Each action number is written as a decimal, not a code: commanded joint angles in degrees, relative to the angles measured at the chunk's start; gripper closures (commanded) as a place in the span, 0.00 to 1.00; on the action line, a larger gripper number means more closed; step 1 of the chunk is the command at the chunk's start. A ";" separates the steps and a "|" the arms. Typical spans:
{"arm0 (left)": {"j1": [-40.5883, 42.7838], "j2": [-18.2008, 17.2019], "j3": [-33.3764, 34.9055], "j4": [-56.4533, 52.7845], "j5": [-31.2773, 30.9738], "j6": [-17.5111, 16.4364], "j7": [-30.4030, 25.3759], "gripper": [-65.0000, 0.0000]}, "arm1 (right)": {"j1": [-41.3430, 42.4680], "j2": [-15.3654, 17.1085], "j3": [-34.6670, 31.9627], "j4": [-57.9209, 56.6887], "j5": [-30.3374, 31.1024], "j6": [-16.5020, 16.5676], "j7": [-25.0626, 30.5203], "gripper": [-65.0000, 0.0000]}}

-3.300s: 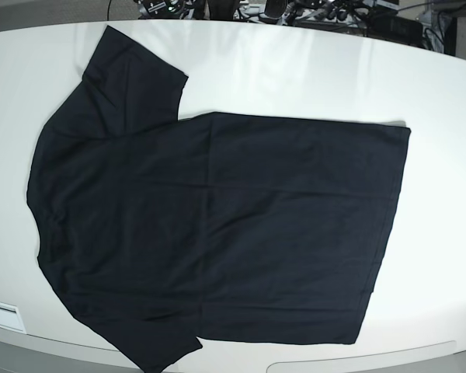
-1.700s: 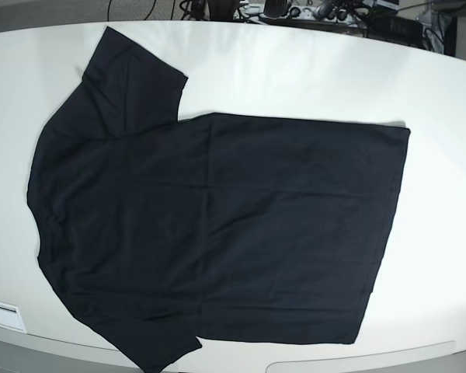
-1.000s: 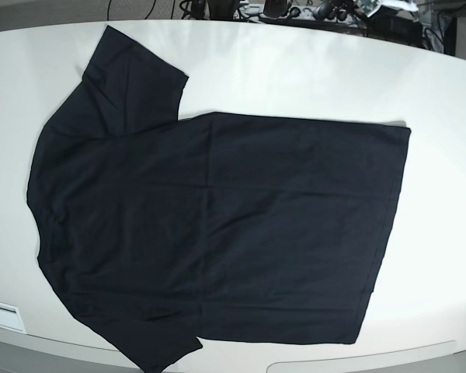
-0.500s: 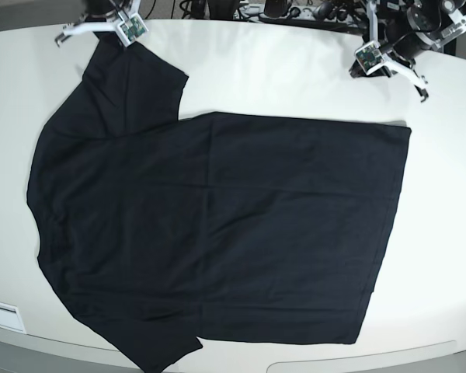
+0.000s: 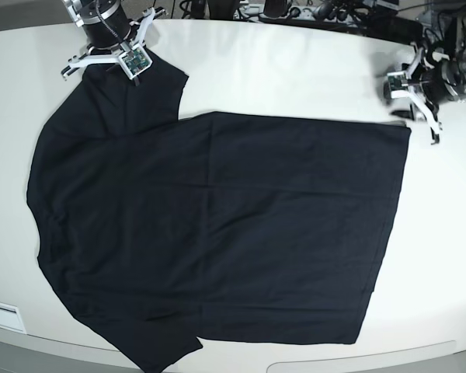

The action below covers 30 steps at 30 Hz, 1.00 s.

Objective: Fold the T-shirt properly
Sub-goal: 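Move both grippers down to the shirt's shoulder and hem corners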

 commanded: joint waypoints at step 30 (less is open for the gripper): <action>-32.02 0.59 37.33 -11.02 4.44 6.08 5.95 1.00 | 2.29 0.28 5.44 -9.57 -4.33 0.98 1.75 0.42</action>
